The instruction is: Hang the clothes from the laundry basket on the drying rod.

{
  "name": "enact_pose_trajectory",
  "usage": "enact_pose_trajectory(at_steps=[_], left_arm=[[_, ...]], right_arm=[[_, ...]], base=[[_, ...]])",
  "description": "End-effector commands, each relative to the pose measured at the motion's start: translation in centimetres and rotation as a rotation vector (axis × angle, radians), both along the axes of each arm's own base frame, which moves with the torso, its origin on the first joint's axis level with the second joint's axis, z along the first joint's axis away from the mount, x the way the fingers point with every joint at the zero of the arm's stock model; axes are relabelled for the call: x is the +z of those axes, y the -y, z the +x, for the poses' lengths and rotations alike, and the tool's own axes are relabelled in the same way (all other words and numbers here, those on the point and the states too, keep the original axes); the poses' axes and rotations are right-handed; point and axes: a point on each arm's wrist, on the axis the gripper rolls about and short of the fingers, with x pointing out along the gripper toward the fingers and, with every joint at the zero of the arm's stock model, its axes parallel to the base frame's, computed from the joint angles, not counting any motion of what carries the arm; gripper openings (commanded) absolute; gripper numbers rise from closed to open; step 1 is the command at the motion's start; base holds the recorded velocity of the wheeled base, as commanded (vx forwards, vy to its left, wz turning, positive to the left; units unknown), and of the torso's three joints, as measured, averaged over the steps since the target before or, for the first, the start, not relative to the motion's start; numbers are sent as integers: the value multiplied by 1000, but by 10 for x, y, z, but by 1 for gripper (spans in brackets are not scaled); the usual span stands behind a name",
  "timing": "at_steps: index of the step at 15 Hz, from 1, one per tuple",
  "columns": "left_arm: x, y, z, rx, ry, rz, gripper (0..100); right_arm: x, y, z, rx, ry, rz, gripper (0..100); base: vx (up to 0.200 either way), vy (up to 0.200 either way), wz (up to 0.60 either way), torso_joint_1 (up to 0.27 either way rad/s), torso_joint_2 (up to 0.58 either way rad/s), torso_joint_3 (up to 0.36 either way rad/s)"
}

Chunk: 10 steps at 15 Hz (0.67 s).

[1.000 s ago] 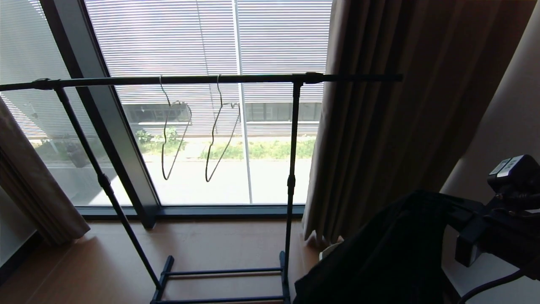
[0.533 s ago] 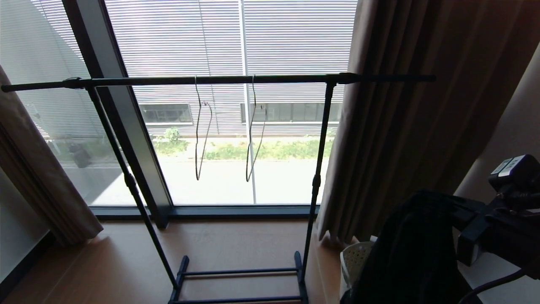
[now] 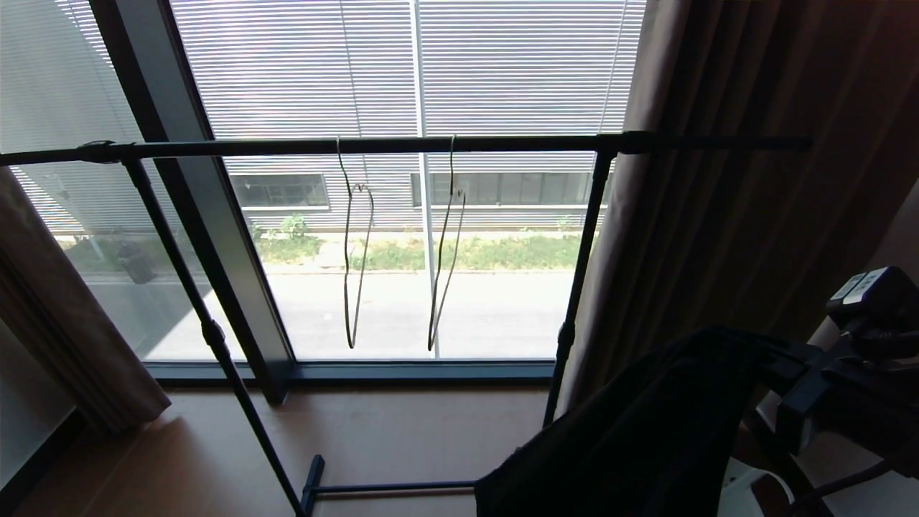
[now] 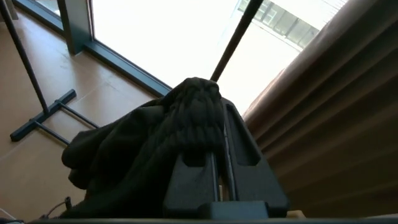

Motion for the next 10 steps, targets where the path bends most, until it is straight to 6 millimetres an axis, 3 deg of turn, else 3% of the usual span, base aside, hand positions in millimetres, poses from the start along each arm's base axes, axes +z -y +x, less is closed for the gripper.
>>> enact_pose_trajectory(at_steps=[1, 3, 6, 10], left_arm=[[0, 0, 0, 2, -1, 0, 100], [0, 0, 0, 2, -1, -2, 100], [0, 0, 0, 2, -2, -6, 100], [0, 0, 0, 2, -2, -6, 100]], right_arm=[[0, 0, 0, 1, 0, -2, 0], [-1, 0, -1, 2, -1, -6, 0], [-1, 0, -1, 2, -1, -6, 0], [-2, 0, -1, 2, -3, -7, 0]], base=[[0, 0, 0, 0, 0, 0], [0, 0, 0, 0, 0, 0], [-200, 0, 0, -3, -2, 1], [-200, 200, 0, 4, 2, 2]])
